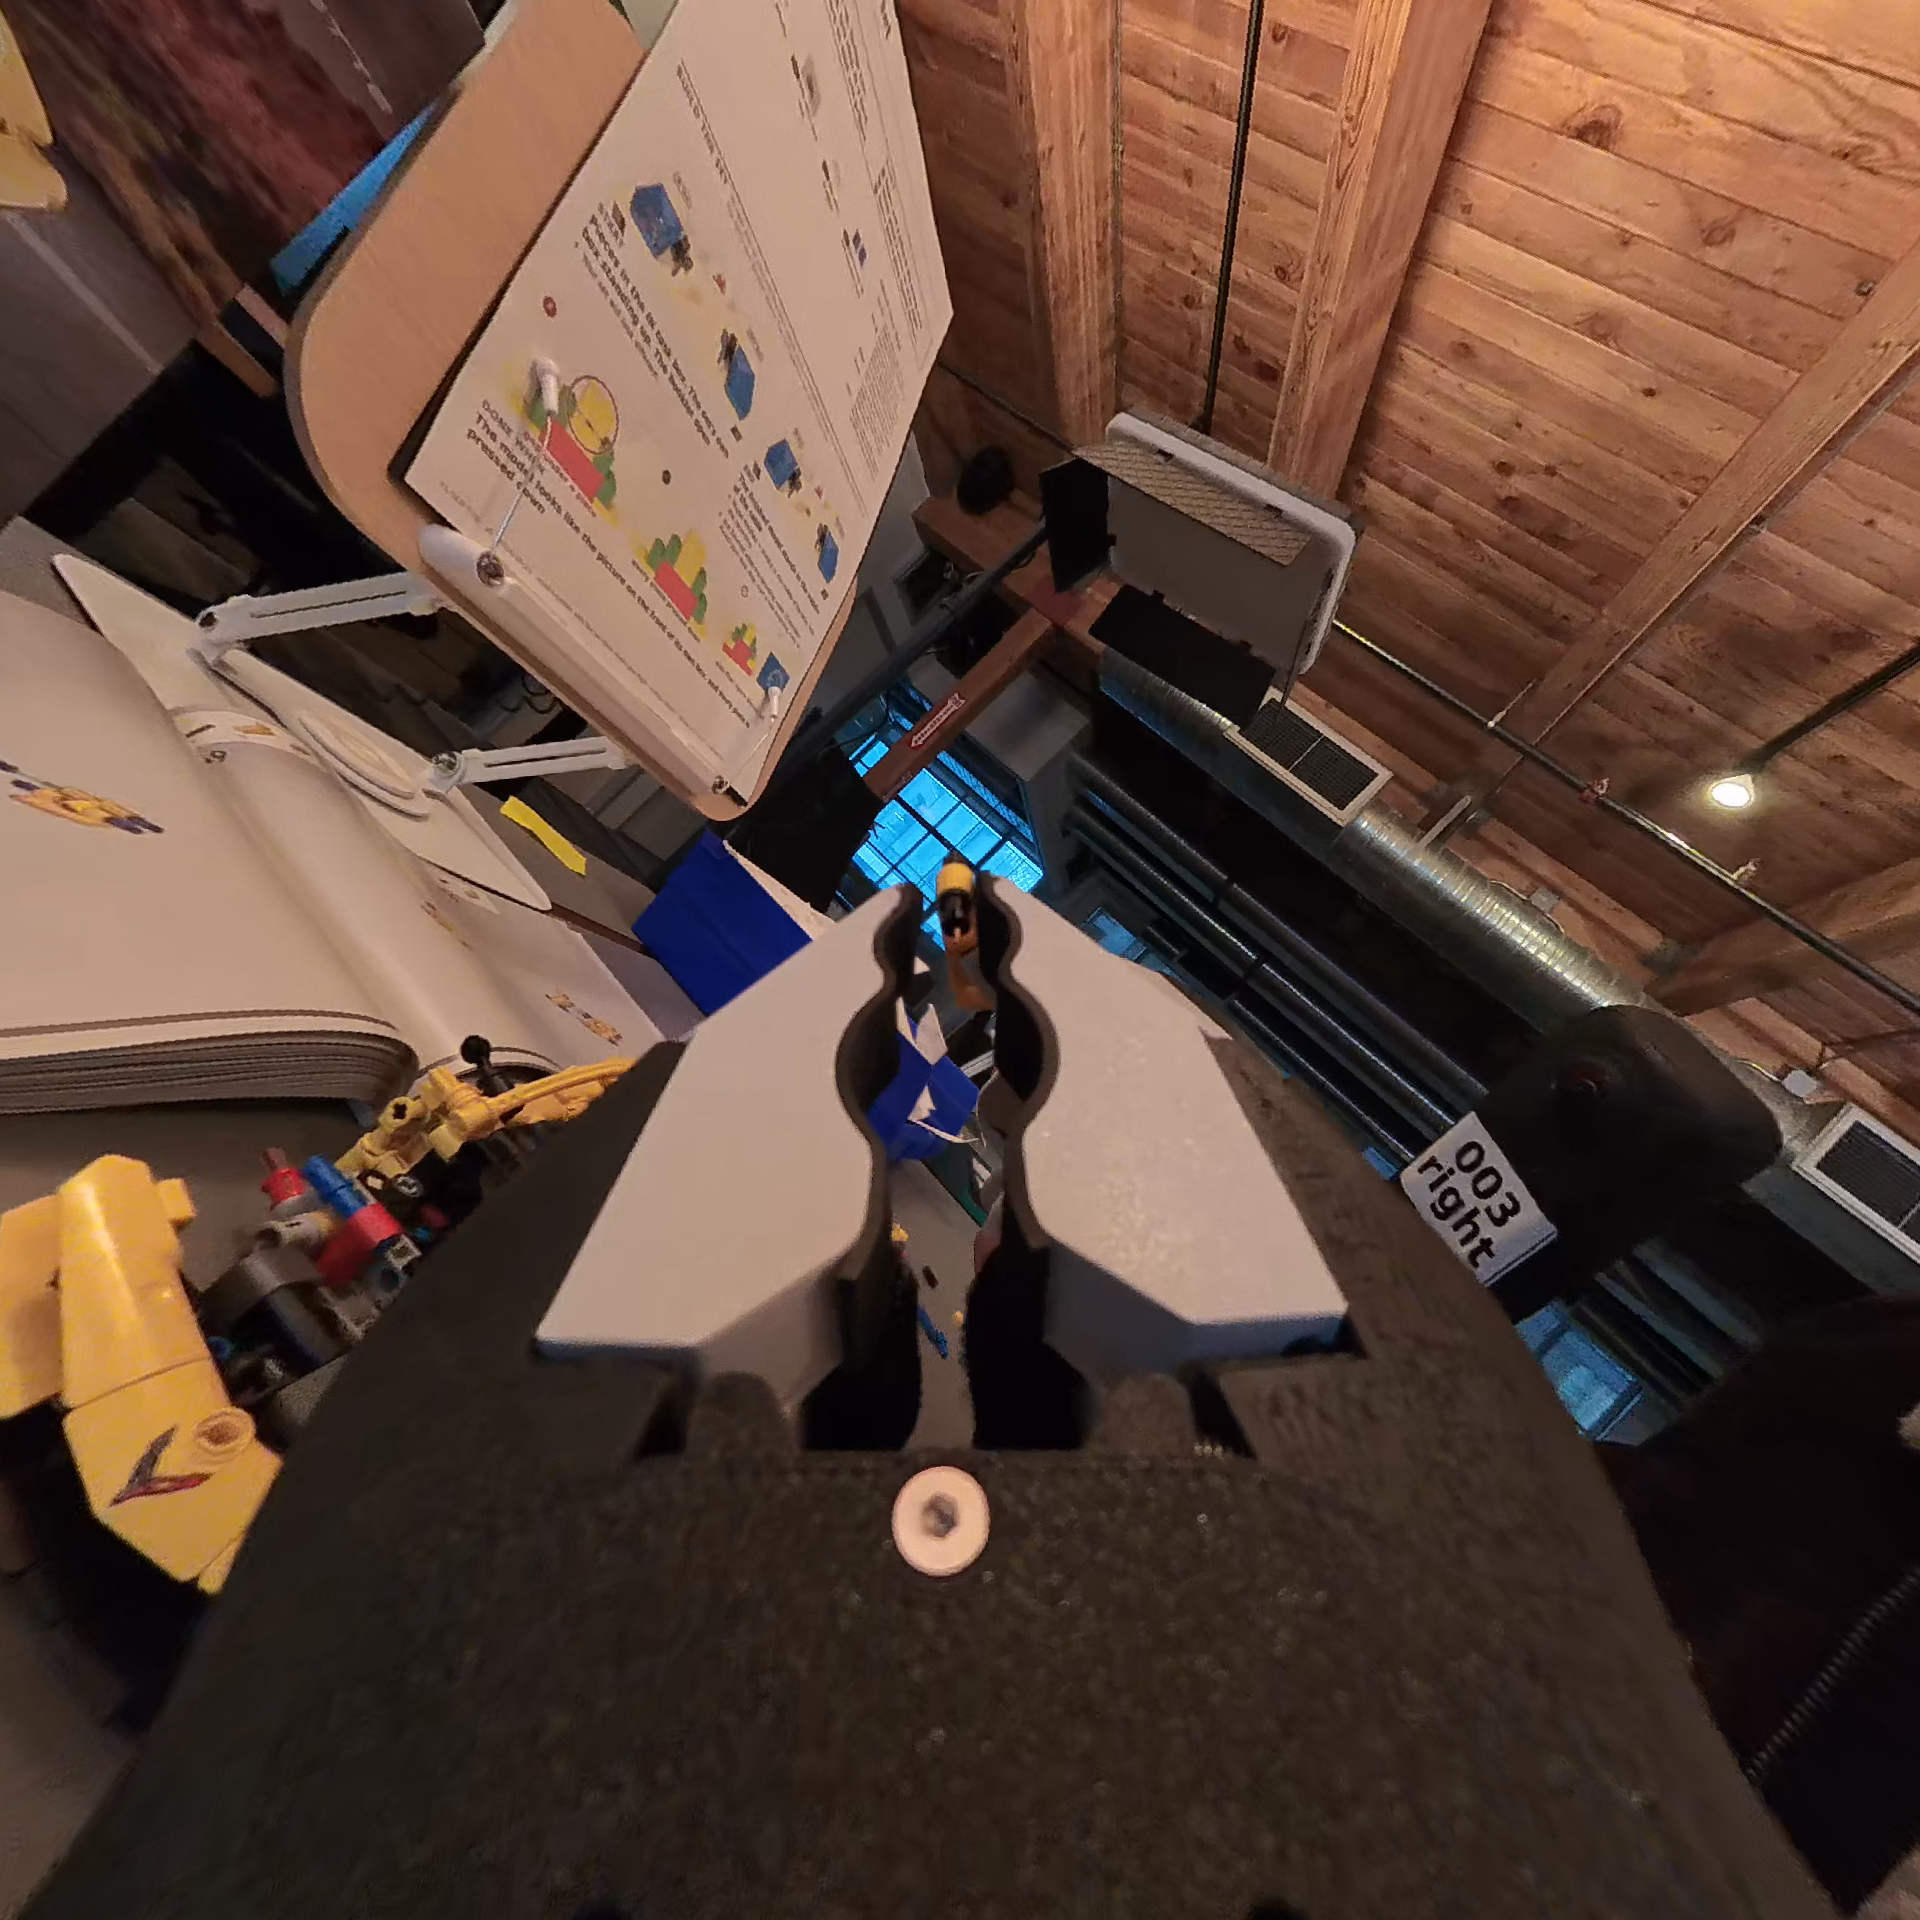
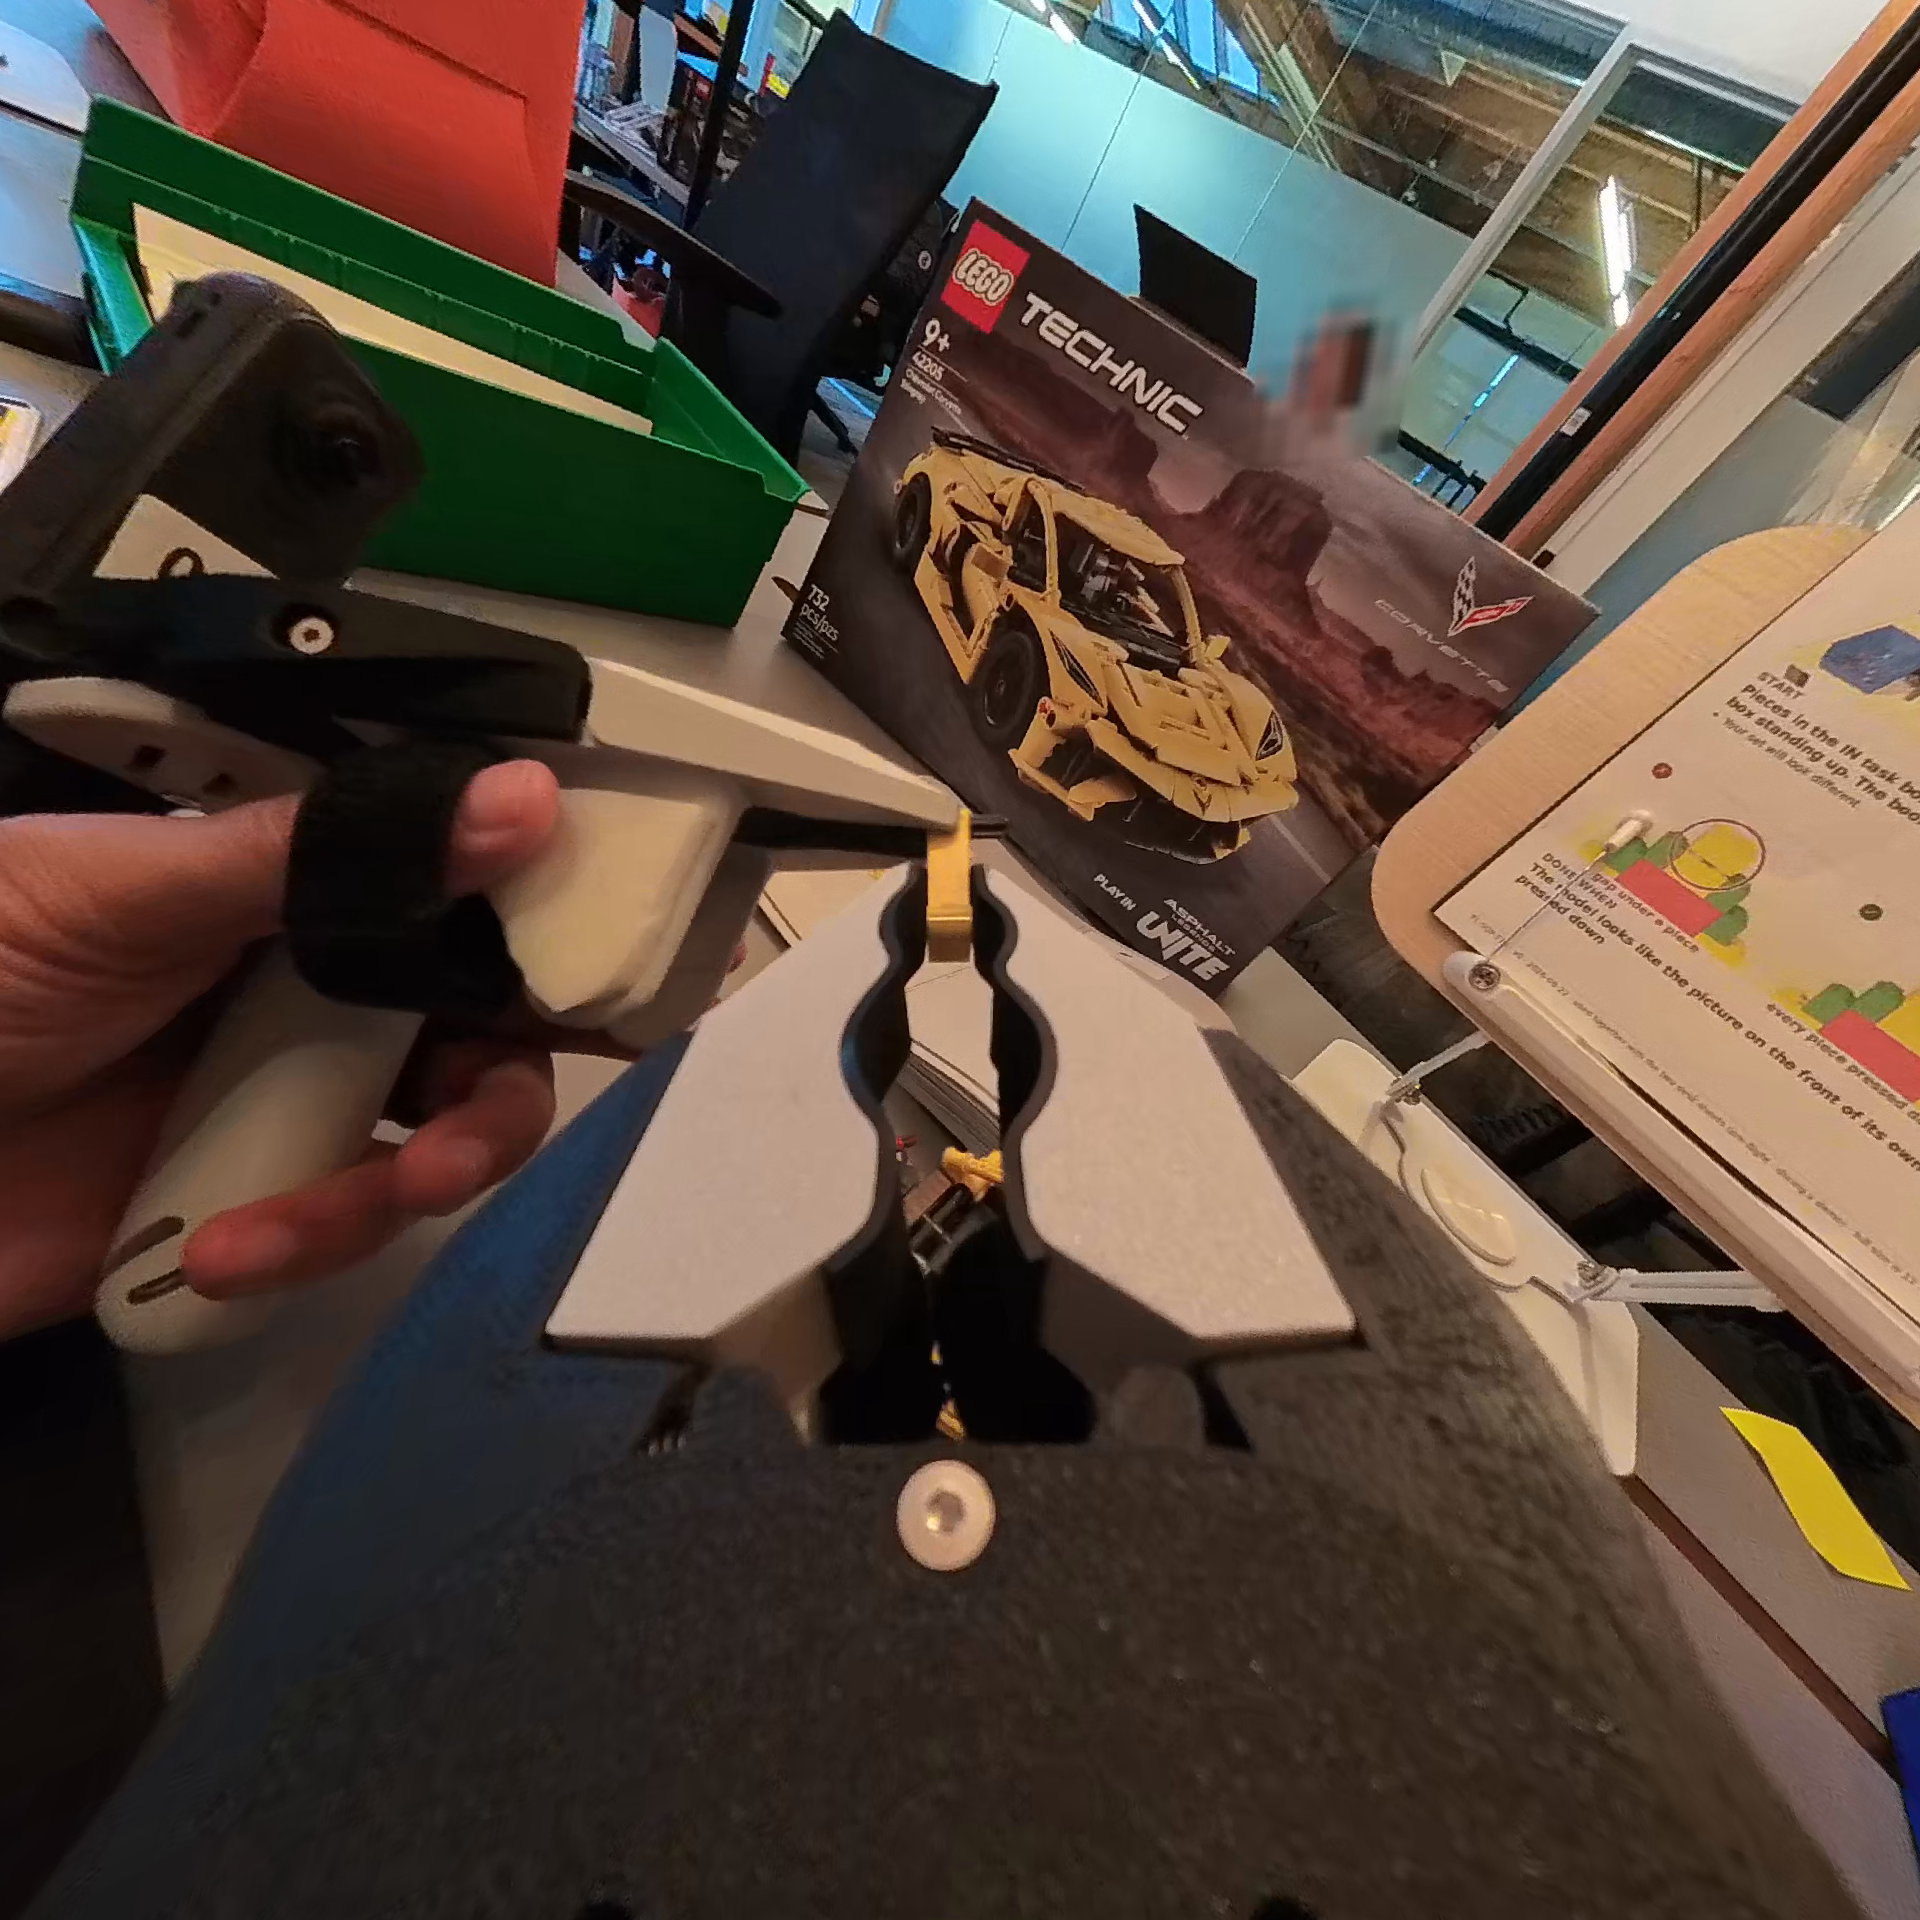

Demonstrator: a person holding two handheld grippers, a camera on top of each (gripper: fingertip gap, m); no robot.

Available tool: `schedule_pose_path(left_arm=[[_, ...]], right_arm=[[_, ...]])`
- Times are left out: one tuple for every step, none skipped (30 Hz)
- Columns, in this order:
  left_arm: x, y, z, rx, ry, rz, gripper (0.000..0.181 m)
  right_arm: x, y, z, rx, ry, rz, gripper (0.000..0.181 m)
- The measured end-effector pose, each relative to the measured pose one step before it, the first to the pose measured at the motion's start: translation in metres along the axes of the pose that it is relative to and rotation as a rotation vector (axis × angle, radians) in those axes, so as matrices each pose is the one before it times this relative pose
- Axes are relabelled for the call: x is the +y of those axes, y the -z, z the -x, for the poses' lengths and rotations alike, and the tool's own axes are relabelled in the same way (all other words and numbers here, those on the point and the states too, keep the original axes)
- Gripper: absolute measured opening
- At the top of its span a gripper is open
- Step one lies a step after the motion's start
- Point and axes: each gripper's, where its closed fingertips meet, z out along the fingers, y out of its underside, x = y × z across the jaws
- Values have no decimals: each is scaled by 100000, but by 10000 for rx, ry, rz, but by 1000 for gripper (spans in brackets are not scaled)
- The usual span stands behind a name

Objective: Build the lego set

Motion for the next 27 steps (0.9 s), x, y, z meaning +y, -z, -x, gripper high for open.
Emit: schedule_pose_path(left_arm=[[23,-54,-46,11,-13,-7,10],[46,-65,-50,26,-4,15,10],[22,-26,-18,-4,-35,-12,10],[30,-32,-49,13,-41,10,7],[17,-33,-5,-29,-1,3,7],[30,-35,-47,25,8,7,7],[17,-21,-65,51,58,40,7],[8,-6,-107,101,106,54,7],[-1,0,-98,114,203,97,7],[-34,-27,-62,102,158,137,7],[4,-65,50,18,30,275,7],[15,-95,114,-71,-114,373,7],[21,-104,82,-91,-261,464,7],[-162,-2,94,-107,-349,438,7],[-387,194,173,-119,-367,348,7],[-311,302,174,-20,-324,400,7],[-106,438,470,-144,-310,489,7],[-36,595,621,-230,-404,371,7],[72,660,619,-228,-373,254,7],[181,565,313,-4,-129,170,7],[136,427,141,103,102,29,7],[117,235,67,151,202,-52,7],[23,79,55,148,286,-97,7],[-74,-11,-11,161,229,-125,7],[-133,-9,117,46,135,-86,7],[-278,65,152,-35,16,-148,7],[-310,81,-83,95,24,-147,7]], right_arm=[[-14,9,7,-3,17,-14,7],[-44,18,45,-39,-29,-22,7],[15,8,-26,3,-27,21,7],[60,-20,-2,4,10,44,7],[2,10,-37,19,-1,-13,7],[-16,45,-28,6,-24,-23,7],[-28,50,-27,1,-29,-19,7],[-57,48,-3,4,-28,-46,7],[-72,61,1,19,-37,-68,7],[-77,14,-20,47,-46,-89,7],[21,-17,-19,56,-114,-33,7],[87,-35,59,-31,-261,17,8],[49,46,153,-236,-354,3,12],[-207,176,405,-570,-564,-83,20],[-482,375,445,-784,-792,-179,28],[-525,587,-255,-491,-895,-144,35],[-596,855,-468,-490,-786,-180,39],[-590,1088,-426,-619,-655,-169,41],[-418,1299,-738,-442,-579,-65,45],[-112,1500,-1063,-150,-444,97,46],[364,1620,-1270,120,-222,336,44],[710,1621,-1320,278,37,417,40],[959,1489,-1217,357,199,411,35],[1279,1275,-756,180,383,473,31],[1688,1018,-295,25,507,598,29],[1905,754,135,-76,635,621,28],[1943,483,476,-127,689,545,27]])
